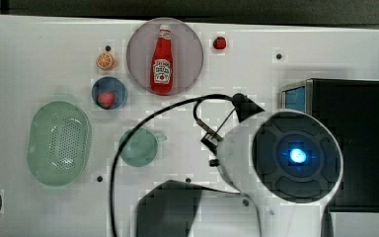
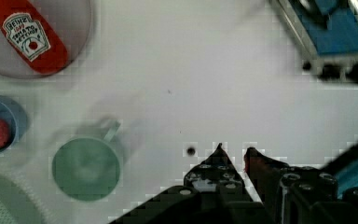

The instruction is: Flap open oven.

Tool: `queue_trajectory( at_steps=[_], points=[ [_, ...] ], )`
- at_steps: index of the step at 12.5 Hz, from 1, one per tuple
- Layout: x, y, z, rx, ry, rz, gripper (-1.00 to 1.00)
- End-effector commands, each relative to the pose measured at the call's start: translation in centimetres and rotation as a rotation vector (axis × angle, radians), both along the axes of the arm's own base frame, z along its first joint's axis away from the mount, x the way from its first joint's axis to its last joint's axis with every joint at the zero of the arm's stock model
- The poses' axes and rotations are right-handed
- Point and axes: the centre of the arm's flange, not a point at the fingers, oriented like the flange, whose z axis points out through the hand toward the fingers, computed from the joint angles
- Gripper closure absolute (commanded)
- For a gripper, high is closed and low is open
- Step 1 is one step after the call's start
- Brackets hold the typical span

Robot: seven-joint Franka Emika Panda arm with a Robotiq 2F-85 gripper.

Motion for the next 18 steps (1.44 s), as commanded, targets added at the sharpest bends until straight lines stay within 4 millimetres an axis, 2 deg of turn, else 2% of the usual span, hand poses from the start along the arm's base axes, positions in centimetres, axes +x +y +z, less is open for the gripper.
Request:
queue_trajectory(
  at_steps=[1,6,10,15,18],
  points=[
    [0.2,-4.9,-4.5,-0.012,-0.003,0.219,0.65],
    [0.7,-11.6,-9.3,-0.064,-0.091,0.439,0.65],
    [1.1,-16.1,-13.0,-0.102,-0.092,0.464,0.65],
    [1.9,-18.8,-17.6,-0.145,-0.091,0.457,0.65],
    [2.1,-19.0,-20.1,-0.137,-0.051,0.488,0.65]
  ],
)
